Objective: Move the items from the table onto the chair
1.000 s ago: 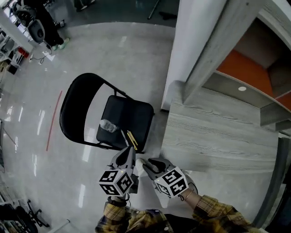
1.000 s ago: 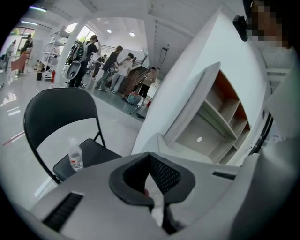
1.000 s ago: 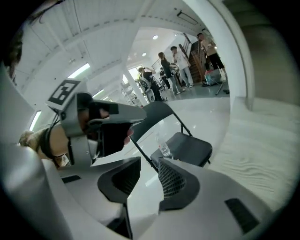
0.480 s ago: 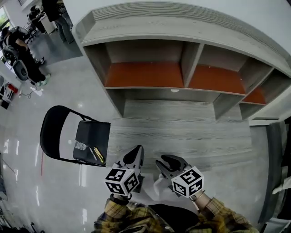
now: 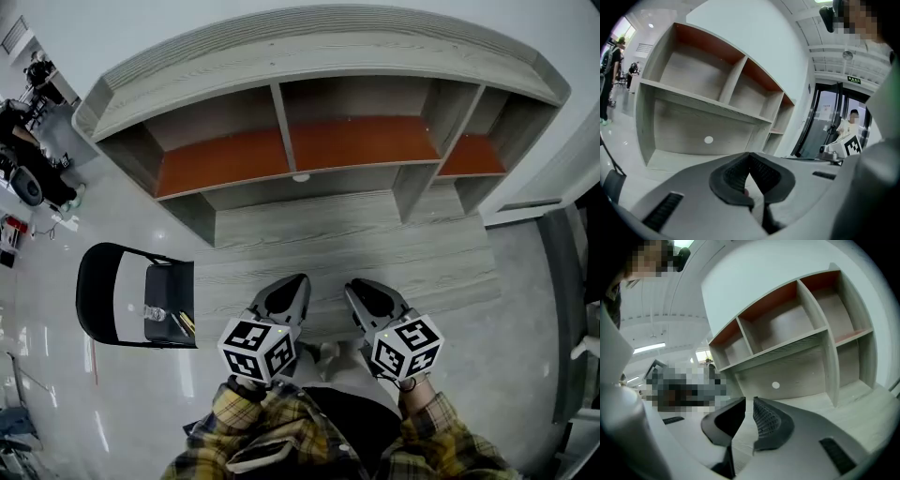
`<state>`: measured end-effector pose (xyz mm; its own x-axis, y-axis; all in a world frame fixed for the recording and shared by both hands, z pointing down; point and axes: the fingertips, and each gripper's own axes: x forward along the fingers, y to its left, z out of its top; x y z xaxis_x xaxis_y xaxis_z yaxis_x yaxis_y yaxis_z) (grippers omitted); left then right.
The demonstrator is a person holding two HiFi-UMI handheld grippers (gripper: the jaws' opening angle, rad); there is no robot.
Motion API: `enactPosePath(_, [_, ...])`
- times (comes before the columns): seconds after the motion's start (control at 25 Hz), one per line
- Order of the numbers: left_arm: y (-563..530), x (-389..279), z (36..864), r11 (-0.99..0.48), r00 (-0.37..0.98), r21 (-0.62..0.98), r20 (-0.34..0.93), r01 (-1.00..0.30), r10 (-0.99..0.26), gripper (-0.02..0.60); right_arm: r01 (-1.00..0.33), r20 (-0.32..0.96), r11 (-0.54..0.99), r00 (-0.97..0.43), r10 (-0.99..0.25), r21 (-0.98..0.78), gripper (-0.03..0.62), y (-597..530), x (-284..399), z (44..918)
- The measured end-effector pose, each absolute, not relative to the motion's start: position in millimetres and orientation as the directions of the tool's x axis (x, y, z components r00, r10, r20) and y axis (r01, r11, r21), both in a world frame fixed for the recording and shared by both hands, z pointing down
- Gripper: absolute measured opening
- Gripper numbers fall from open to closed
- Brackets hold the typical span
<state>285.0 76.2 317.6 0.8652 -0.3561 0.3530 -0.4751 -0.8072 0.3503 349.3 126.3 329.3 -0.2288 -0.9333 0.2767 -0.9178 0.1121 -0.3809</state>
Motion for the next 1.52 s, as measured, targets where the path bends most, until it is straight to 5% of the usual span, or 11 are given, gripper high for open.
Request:
enactPosePath(0.28, [73.6, 304.1, 303.0, -0.82, 0.883, 0.353, 0.314, -0.45, -0.35, 0.003, -0.941, 0.268, 0.078, -0.173, -0.948, -0.329, 0.02, 122.9, 376.7, 312.8])
enactPosePath(1.52, [45.5, 282.8, 297.2, -0.863, 0.892, 0.299, 0.334, -0.408, -0.305, 0.003, -0.942, 0.303, 0.134, -0.231, -0.925, -0.308, 0.017, 96.4, 340.6, 302.2])
